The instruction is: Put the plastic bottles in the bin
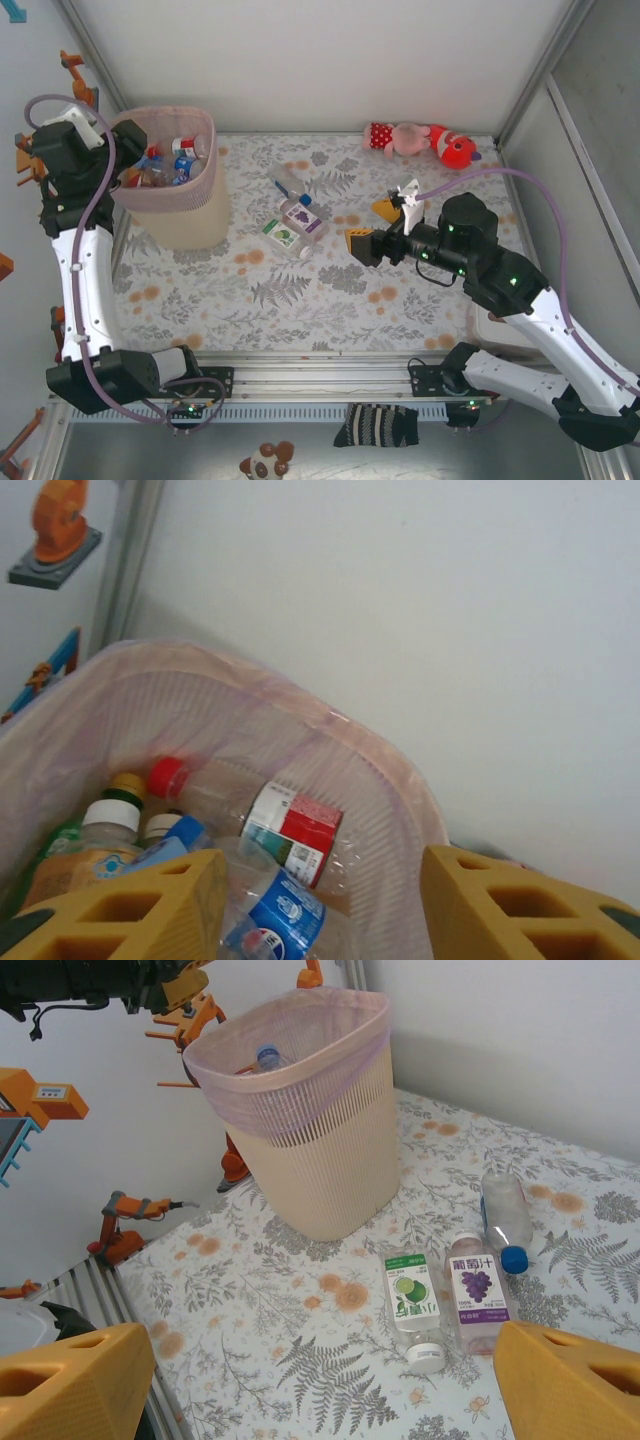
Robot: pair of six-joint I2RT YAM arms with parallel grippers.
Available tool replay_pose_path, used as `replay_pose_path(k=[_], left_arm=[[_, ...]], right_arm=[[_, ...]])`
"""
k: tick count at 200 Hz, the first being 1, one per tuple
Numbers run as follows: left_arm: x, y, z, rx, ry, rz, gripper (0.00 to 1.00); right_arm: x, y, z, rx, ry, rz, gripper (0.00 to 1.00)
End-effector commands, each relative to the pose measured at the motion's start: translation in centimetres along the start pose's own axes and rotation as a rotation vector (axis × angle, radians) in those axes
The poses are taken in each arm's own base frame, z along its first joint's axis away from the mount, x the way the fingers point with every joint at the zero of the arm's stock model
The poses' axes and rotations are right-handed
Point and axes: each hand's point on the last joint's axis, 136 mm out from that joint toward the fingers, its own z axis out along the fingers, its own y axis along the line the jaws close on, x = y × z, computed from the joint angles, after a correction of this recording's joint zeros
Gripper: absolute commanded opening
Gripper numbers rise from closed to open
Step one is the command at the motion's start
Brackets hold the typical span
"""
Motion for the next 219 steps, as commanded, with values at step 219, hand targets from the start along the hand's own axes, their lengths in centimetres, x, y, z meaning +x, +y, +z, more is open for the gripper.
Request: replay_pose_path(k=[219], left_arm=[[5.6,-0.9,4.3,0.012,0.39,0.206,0.4]], right_arm=[[-0.6,-0.4,-0.6,0.038,-0.02,-0.011,0.87]])
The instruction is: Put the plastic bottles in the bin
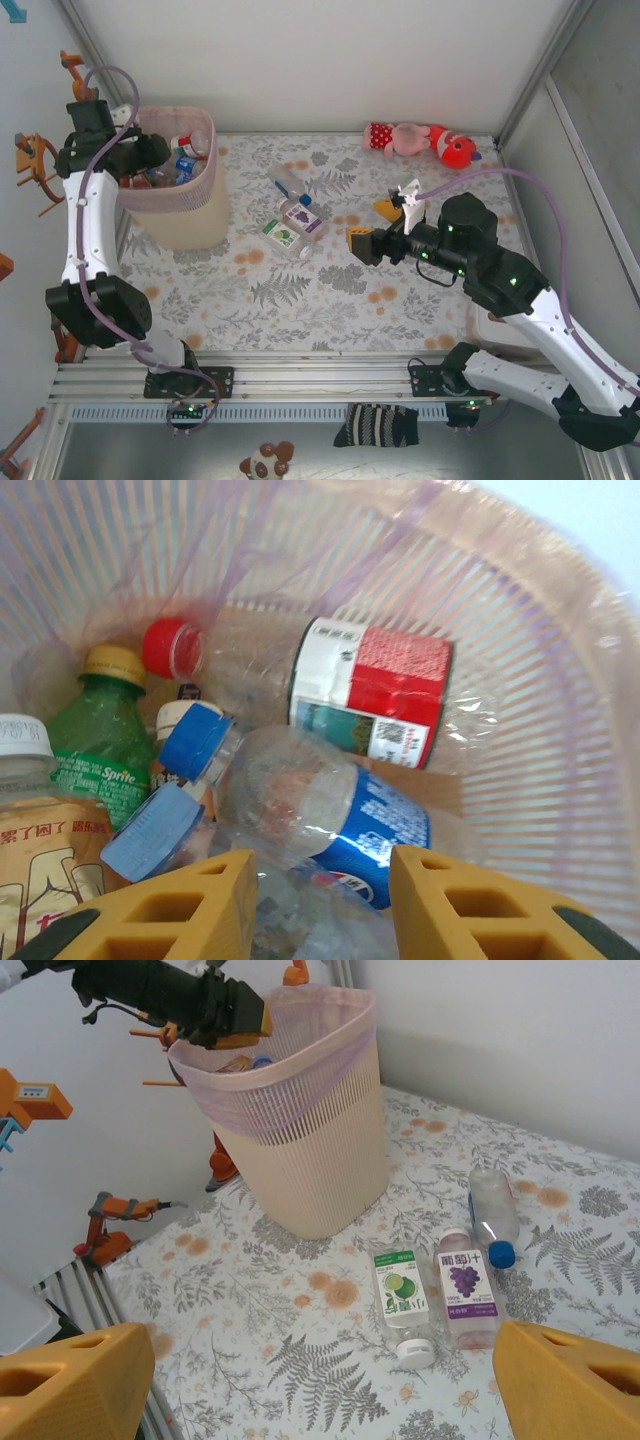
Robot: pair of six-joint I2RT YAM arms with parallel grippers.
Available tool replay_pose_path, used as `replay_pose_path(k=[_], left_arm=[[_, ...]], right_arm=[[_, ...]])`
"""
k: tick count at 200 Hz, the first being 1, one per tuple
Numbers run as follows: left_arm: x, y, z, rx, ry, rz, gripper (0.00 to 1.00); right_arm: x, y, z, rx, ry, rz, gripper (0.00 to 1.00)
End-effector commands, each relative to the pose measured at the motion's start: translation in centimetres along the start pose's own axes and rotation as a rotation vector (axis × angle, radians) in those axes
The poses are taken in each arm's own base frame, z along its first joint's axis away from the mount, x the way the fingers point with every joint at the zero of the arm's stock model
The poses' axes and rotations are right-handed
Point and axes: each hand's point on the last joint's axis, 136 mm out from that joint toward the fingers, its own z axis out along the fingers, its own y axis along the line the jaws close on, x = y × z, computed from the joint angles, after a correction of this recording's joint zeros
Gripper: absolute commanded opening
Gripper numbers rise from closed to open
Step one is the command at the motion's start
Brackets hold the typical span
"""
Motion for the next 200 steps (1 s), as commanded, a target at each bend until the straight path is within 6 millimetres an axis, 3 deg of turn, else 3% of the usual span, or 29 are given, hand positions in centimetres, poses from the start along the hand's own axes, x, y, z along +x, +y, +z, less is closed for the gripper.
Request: replay_pose_path(k=[1,40,66,99,121,171,182,200], left_arm=[[-1.0,-3.2,-3.6,0.084,-0.061,0.059,0.4],[-0.8,-8.2,-5.8,0.172,-0.097,0.14,0.41],[0.5,-13.1,-6.2,0.218,-0.099,0.239,0.41],[3.2,-19.1,-5.6,0.278,-0.069,0.368,0.41],[5.6,-21.9,-4.1,0.286,-0.024,0.415,0.42],[10.4,-25.2,-0.1,0.28,0.019,0.353,0.46],[11.2,-25.2,0.8,0.276,0.019,0.305,0.41],[12.5,-23.9,2.9,0.194,0.018,0.203,0.43]], right_arm=[[-0.7,0.1,-0.6,0.011,-0.024,-0.013,0.87],[-0.7,0.0,-0.4,0.011,-0.022,-0.013,0.87],[-0.7,-0.1,-0.5,0.018,-0.025,-0.014,0.87],[-0.6,-0.2,-0.6,0.023,-0.025,-0.012,0.87],[-0.7,-0.3,-0.9,0.031,-0.032,-0.014,0.87],[-0.7,-0.3,-1.1,0.037,-0.035,-0.013,0.86],[-0.6,-0.4,-1.2,0.038,-0.035,-0.012,0.86],[-0.6,-0.4,-1.2,0.039,-0.035,-0.01,0.86]])
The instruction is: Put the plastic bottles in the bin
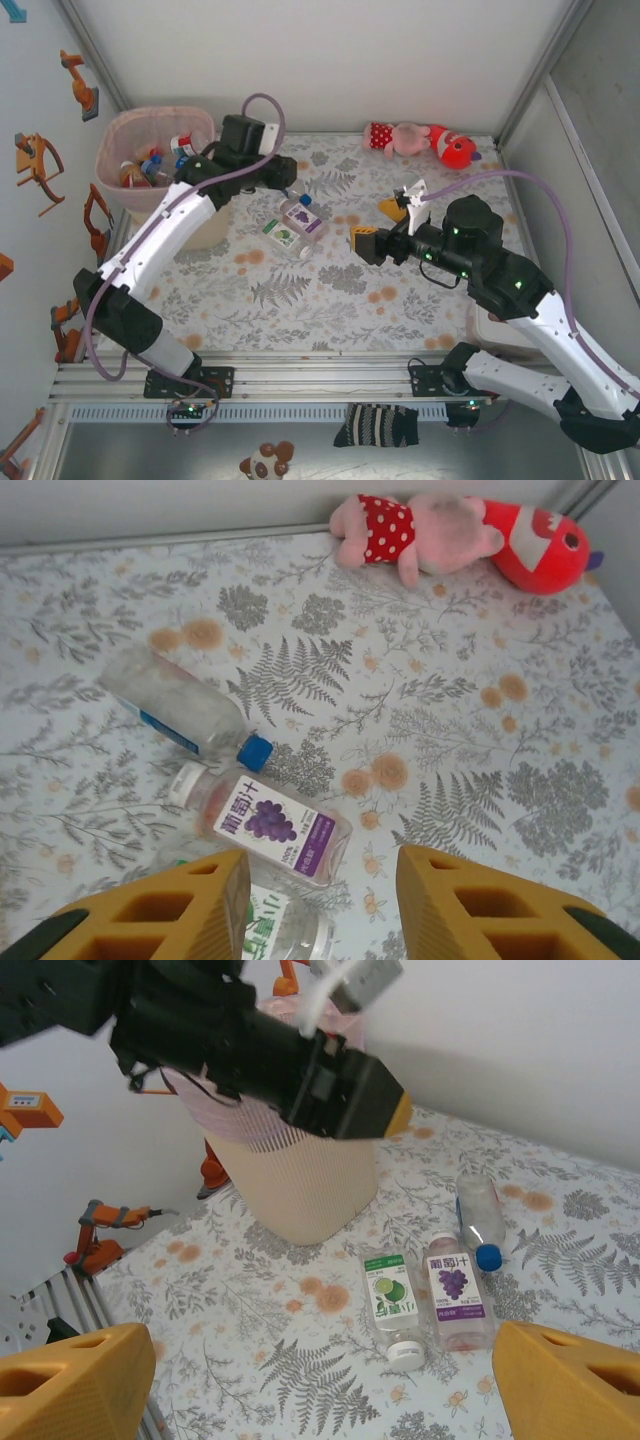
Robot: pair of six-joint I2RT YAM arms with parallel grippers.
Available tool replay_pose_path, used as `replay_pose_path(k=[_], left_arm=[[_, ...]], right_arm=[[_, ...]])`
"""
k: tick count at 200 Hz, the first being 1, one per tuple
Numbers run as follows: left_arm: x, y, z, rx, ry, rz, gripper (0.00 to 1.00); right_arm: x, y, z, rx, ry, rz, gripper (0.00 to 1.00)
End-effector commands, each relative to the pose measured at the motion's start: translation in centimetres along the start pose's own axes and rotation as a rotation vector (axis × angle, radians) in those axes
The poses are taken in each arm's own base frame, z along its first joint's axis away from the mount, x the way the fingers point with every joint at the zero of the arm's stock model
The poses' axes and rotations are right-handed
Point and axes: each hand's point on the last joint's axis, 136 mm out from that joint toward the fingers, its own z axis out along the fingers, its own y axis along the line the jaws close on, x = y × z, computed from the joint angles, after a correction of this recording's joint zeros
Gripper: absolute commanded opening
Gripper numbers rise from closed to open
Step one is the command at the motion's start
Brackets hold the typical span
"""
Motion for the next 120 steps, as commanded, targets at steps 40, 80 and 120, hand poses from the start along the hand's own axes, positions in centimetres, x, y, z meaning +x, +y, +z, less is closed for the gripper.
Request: replay_pose_path(k=[40,80,120], left_arm=[[4.3,5.3,4.7,-0.318,-0.003,-0.438,0.46],[8.3,7.0,7.9,-0.444,0.09,-0.6,0.59],[11.6,7.4,10.4,-0.508,0.181,-0.705,0.67]], right_arm=[[-0.3,0.0,-0.4,0.009,-0.015,-0.002,0.86],[-0.3,0.1,-0.4,0.004,-0.014,0.002,0.86],[0.0,-0.1,-0.6,0.016,-0.008,0.006,0.86]])
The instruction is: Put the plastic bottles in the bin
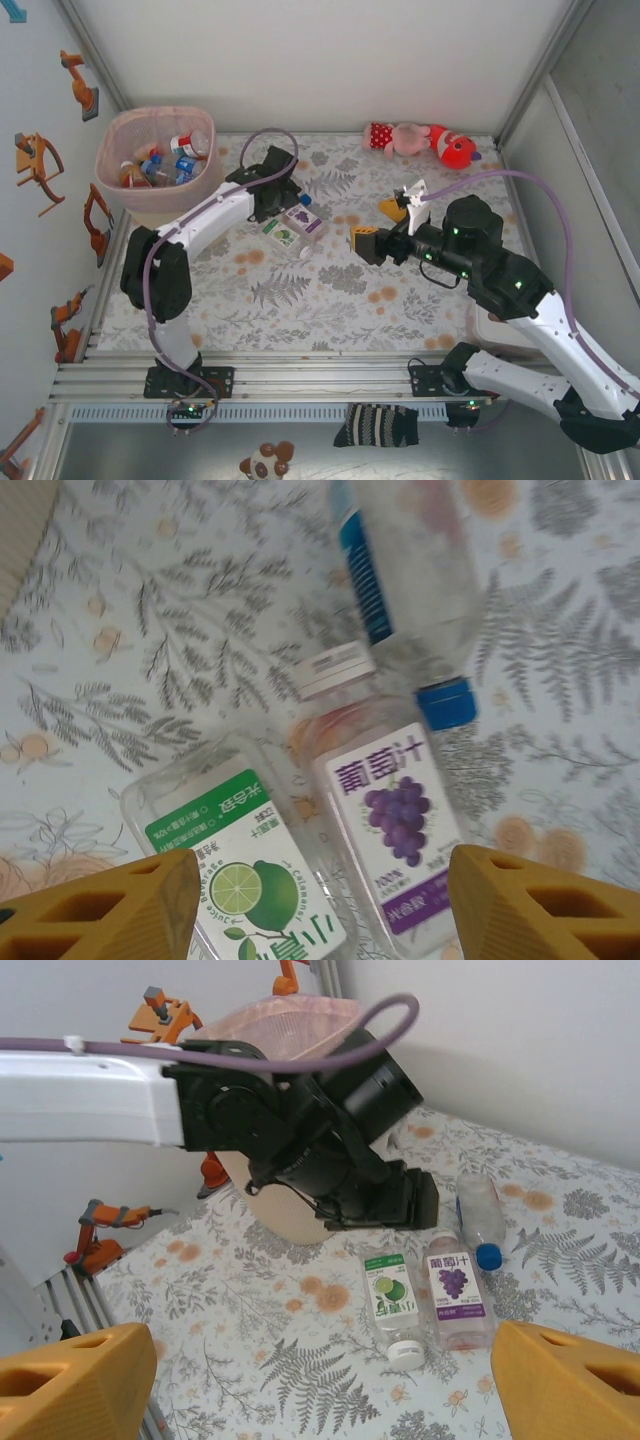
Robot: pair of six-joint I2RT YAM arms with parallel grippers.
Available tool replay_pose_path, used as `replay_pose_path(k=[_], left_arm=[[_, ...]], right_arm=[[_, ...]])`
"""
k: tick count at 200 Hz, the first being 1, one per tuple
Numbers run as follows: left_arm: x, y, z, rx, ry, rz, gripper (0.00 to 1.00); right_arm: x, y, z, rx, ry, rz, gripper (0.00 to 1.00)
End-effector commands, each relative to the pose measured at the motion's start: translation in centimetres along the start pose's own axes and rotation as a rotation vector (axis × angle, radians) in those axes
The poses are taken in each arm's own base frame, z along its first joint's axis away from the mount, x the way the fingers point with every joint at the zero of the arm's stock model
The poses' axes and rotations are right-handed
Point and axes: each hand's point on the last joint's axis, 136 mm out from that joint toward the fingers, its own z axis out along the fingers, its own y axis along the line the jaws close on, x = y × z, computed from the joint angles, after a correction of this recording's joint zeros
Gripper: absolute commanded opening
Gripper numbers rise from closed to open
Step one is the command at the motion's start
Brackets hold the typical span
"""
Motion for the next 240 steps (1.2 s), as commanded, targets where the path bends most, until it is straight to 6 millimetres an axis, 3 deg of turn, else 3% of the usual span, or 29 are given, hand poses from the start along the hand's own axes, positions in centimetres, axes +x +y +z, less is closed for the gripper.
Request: replay_pose_path(k=[1,77,106,186,240], left_arm=[[1.2,1.0,0.9,-0.069,0.036,-0.12,0.67],[3.8,2.5,4.1,-0.152,0.12,-0.236,0.69],[4.6,2.9,5.1,-0.146,0.155,-0.279,0.74],[5.5,5.0,6.3,-0.223,0.189,-0.353,0.81],[6.2,4.6,7.5,-0.215,0.228,-0.366,0.8]], right_arm=[[-0.1,-0.1,-0.6,0.016,-0.01,0.005,0.86],[0.2,-0.4,-0.7,0.031,-0.006,0.006,0.86],[0.4,-0.5,-0.7,0.034,0.0,0.007,0.86],[0.6,-0.7,-0.8,0.043,0.0,0.007,0.86],[0.6,-0.8,-1.1,0.052,-0.003,0.007,0.86]])
